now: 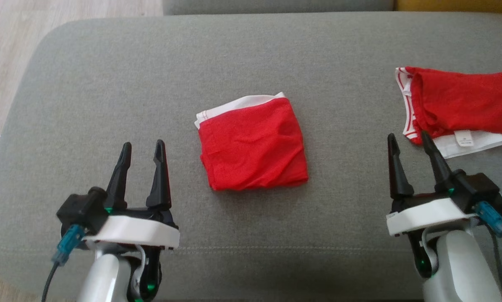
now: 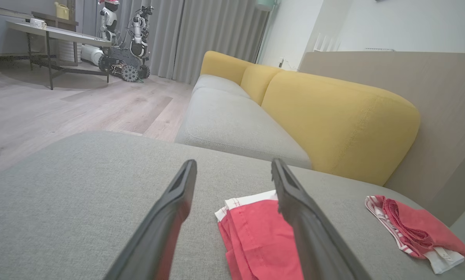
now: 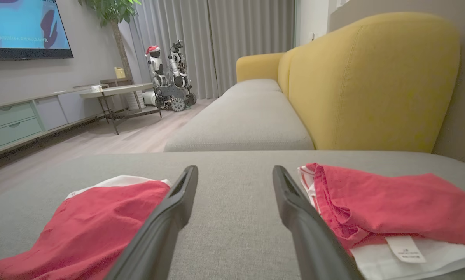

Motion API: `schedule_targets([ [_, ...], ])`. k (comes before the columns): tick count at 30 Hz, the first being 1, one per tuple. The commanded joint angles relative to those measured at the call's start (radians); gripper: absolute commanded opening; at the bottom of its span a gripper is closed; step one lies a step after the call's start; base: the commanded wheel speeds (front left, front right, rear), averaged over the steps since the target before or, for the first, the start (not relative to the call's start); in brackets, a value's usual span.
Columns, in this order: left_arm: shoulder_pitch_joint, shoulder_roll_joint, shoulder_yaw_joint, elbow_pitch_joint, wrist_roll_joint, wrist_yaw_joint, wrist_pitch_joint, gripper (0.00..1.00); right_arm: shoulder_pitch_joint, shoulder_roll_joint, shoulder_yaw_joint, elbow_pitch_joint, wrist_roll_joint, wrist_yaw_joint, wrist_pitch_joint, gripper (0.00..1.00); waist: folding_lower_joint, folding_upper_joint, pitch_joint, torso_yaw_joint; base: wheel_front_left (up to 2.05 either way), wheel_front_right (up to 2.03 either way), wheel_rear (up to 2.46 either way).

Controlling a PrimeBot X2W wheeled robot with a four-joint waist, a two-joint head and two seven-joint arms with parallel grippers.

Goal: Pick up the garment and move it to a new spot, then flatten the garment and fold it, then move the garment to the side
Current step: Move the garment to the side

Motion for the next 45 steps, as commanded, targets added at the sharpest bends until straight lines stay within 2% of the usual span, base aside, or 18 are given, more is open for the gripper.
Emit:
schedule_targets([
  [1, -0.03, 0.007, 0.029, -0.033, 0.004, -0.003, -0.008, 1.0, -0.022, 0.011, 0.03, -0.028, 0.002, 0.006, 0.006, 1.0, 0.0, -0.0001, 0.008, 0.005, 0.0, 0.0, 0.0],
  [9, -0.063, 0.007, 0.003, -0.027, -0.002, -0.006, -0.008, 1.0, -0.119, 0.006, 0.132, 0.033, 0.138, 0.006, 0.131, 1.0, 0.0, -0.0001, 0.081, 0.052, 0.0, 0.0, 0.0],
  [20, -0.115, 0.007, -0.031, -0.016, 0.0, -0.007, -0.008, 1.0, -0.297, -0.025, 0.201, 0.196, 0.369, 0.006, 0.266, 1.0, 0.0, -0.0001, 0.195, 0.143, 0.0, 0.0, 0.0],
  [26, -0.133, 0.007, -0.037, -0.017, 0.004, -0.011, -0.008, 1.0, -0.357, -0.033, 0.234, 0.33, 0.401, 0.006, 0.309, 1.0, 0.0, -0.0001, 0.224, 0.171, 0.0, 0.0, 0.0],
  [31, -0.144, 0.007, -0.052, -0.019, 0.002, -0.008, -0.008, 1.0, -0.388, -0.033, 0.279, 0.39, 0.417, 0.006, 0.314, 1.0, 0.0, -0.0001, 0.239, 0.187, 0.0, 0.0, 0.0],
  [32, -0.145, 0.007, -0.055, -0.019, 0.001, -0.007, -0.008, 1.0, -0.392, -0.036, 0.292, 0.397, 0.417, 0.006, 0.31, 0.77, 0.0, -0.0001, 0.239, 0.189, 0.0, 0.0, 0.0],
  [33, -0.145, 0.007, -0.057, -0.019, 0.0, -0.005, -0.008, 1.0, -0.395, -0.041, 0.307, 0.404, 0.413, 0.006, 0.304, 0.06, 0.0, -0.0001, 0.238, 0.191, 0.0, 0.0, 0.0],
  [34, -0.145, 0.007, -0.057, -0.019, 0.0, -0.005, -0.008, 1.0, -0.395, -0.041, 0.307, 0.404, 0.413, 0.006, 0.304, 0.06, 0.0, -0.0001, 0.238, 0.191, 0.0, 0.0, 0.0],
  [35, -0.144, 0.007, -0.06, -0.018, 0.001, -0.005, -0.008, 1.0, -0.399, -0.046, 0.322, 0.41, 0.408, 0.006, 0.297, 0.0, 0.0, -0.0001, 0.236, 0.192, 0.0, 0.0, 0.0],
  [45, -0.138, 0.007, -0.053, -0.018, 0.02, -0.006, -0.008, 1.0, -0.458, -0.11, 0.418, 0.464, 0.26, 0.006, 0.143, 0.0, 0.0, -0.0001, 0.194, 0.151, 0.0, 0.0, 0.0],
])
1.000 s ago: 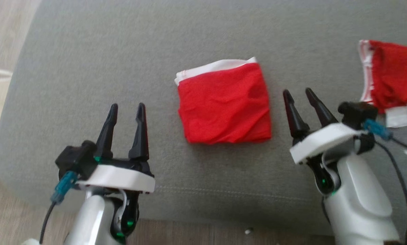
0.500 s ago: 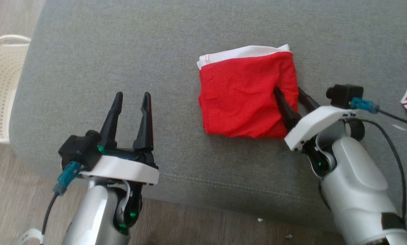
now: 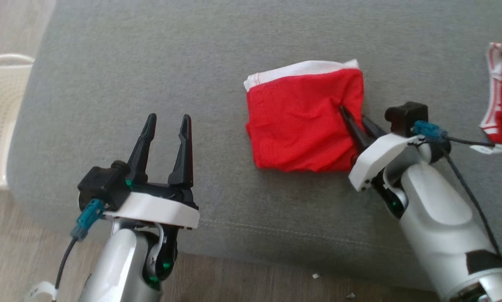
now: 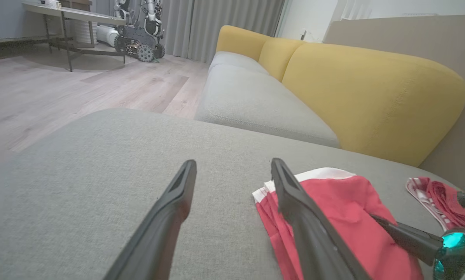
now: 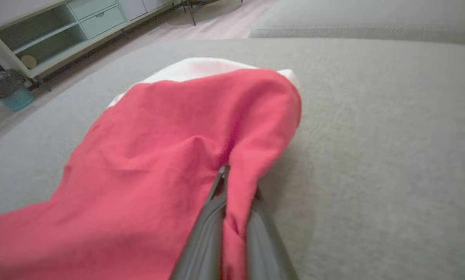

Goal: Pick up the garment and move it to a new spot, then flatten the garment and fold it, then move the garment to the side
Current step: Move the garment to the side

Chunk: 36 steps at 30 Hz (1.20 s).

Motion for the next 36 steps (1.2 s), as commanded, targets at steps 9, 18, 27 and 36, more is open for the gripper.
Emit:
schedule_targets([
  [9, -0.039, 0.008, 0.047, -0.052, 0.022, -0.007, -0.008, 1.0, -0.096, -0.071, 0.052, -0.059, -0.103, 0.006, -0.075, 0.0, 0.0, 0.0, -0.025, -0.125, 0.0, 0.0, 0.0],
  [18, -0.1, 0.008, 0.07, -0.056, 0.058, -0.031, -0.008, 1.0, -0.187, -0.182, 0.135, -0.169, -0.074, 0.006, -0.033, 0.0, 0.0, 0.0, 0.022, -0.279, 0.0, 0.0, 0.0],
  [27, -0.171, 0.008, 0.075, -0.04, 0.095, -0.06, -0.008, 1.0, -0.298, -0.337, 0.16, -0.225, 0.022, 0.006, 0.003, 0.0, 0.0, 0.0, 0.12, -0.386, 0.0, 0.0, 0.0],
  [36, -0.205, 0.008, 0.098, -0.026, 0.13, -0.082, -0.008, 1.0, -0.321, -0.413, 0.087, -0.181, 0.105, 0.006, 0.016, 0.0, 0.0, 0.0, 0.187, -0.427, 0.0, 0.0, 0.0],
])
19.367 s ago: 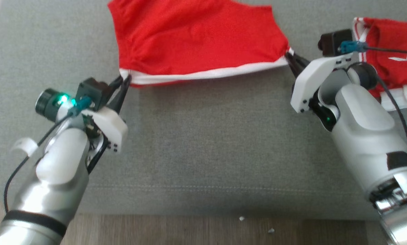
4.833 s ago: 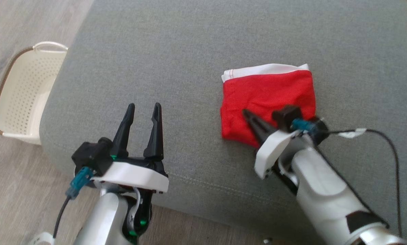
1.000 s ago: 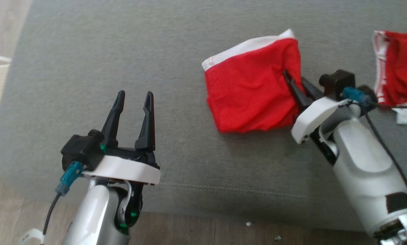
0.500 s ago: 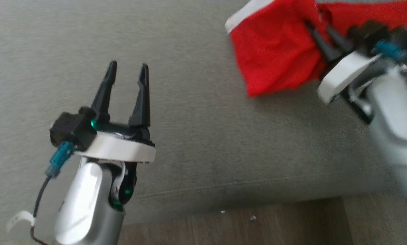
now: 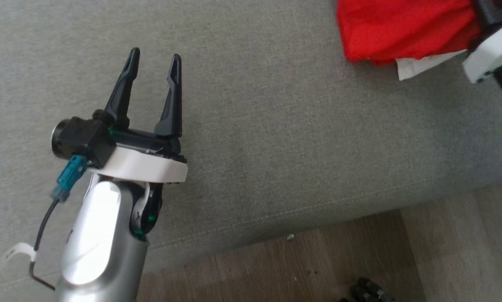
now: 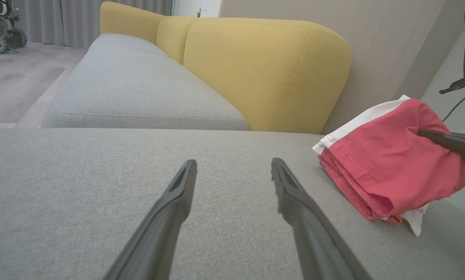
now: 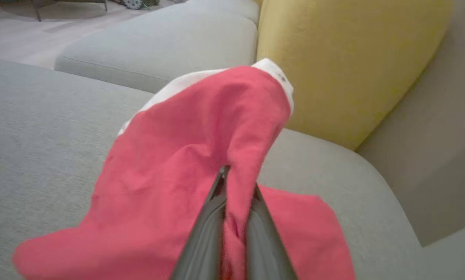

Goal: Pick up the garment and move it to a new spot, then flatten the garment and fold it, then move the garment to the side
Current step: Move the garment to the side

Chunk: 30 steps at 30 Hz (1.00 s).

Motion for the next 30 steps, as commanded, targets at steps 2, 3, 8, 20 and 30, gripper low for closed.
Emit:
schedule_targets([
  [2, -0.026, 0.009, 0.04, -0.029, 0.013, -0.006, -0.005, 1.0, -0.008, -0.031, -0.024, -0.009, 0.016, 0.006, 0.002, 0.0, -0.0001, 0.0, 0.022, -0.013, 0.0, 0.0, 0.0],
  [3, -0.027, 0.009, 0.044, -0.028, 0.018, -0.009, -0.005, 1.0, -0.009, -0.033, -0.036, 0.001, 0.02, 0.006, 0.0, 0.0, -0.0001, 0.0, 0.029, -0.016, 0.0, 0.0, 0.0],
  [8, -0.035, 0.009, 0.069, -0.025, 0.041, -0.022, -0.005, 1.0, -0.023, -0.028, -0.098, 0.04, 0.019, 0.006, -0.028, 0.0, -0.0001, 0.0, 0.062, -0.029, 0.0, 0.0, 0.0],
  [20, -0.044, 0.009, 0.082, -0.011, 0.052, -0.043, -0.005, 1.0, -0.028, 0.021, -0.171, 0.05, -0.014, 0.006, -0.05, 1.0, -0.0001, 0.0, 0.076, -0.027, 0.0, 0.0, 0.0],
  [30, -0.011, 0.009, 0.072, -0.008, -0.002, -0.021, -0.005, 1.0, -0.017, 0.015, -0.211, -0.037, -0.043, 0.006, -0.011, 1.0, -0.0001, 0.0, -0.018, 0.014, 0.0, 0.0, 0.0],
])
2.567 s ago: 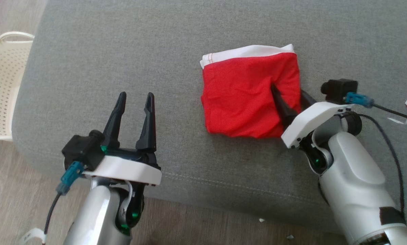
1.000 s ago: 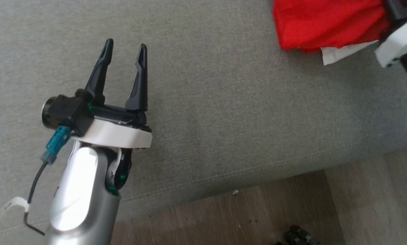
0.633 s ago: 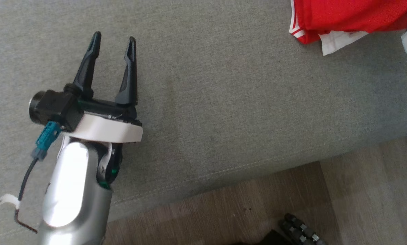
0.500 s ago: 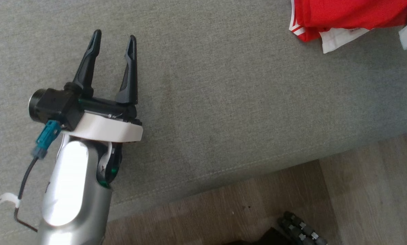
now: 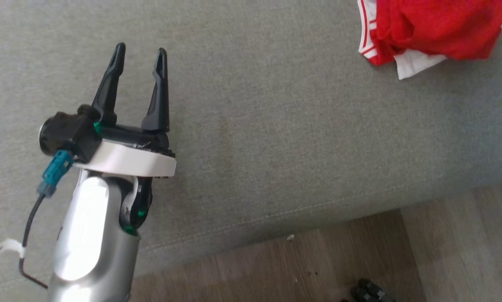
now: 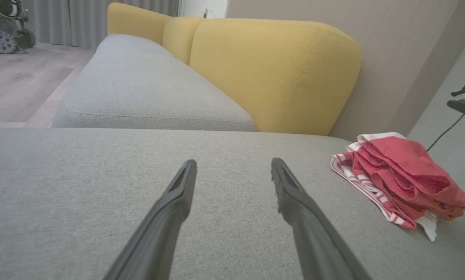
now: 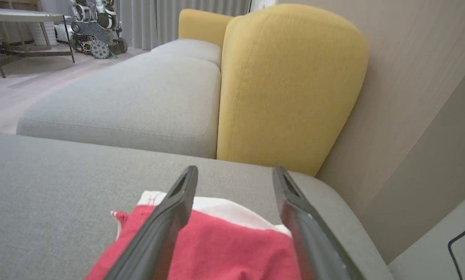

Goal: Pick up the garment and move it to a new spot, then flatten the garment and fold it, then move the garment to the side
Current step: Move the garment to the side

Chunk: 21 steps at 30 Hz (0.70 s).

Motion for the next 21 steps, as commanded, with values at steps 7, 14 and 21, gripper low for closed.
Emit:
schedule_targets([
  [7, 0.051, 0.01, 0.013, -0.043, -0.051, 0.037, -0.005, 1.0, 0.061, 0.024, -0.043, -0.163, -0.048, 0.006, 0.04, 1.0, 0.0, 0.0, -0.134, 0.066, 0.0, 0.0, 0.0],
  [14, 0.103, 0.01, 0.022, -0.056, -0.073, 0.057, -0.005, 1.0, 0.164, 0.098, -0.08, -0.283, -0.063, 0.006, 0.06, 1.0, 0.0, 0.0, -0.219, 0.113, 0.0, 0.0, 0.0],
  [21, 0.157, 0.01, 0.041, -0.07, -0.089, 0.065, -0.005, 1.0, 0.332, 0.193, -0.097, -0.391, -0.084, 0.006, 0.058, 1.0, 0.0, 0.0, -0.284, 0.161, 0.0, 0.0, 0.0],
])
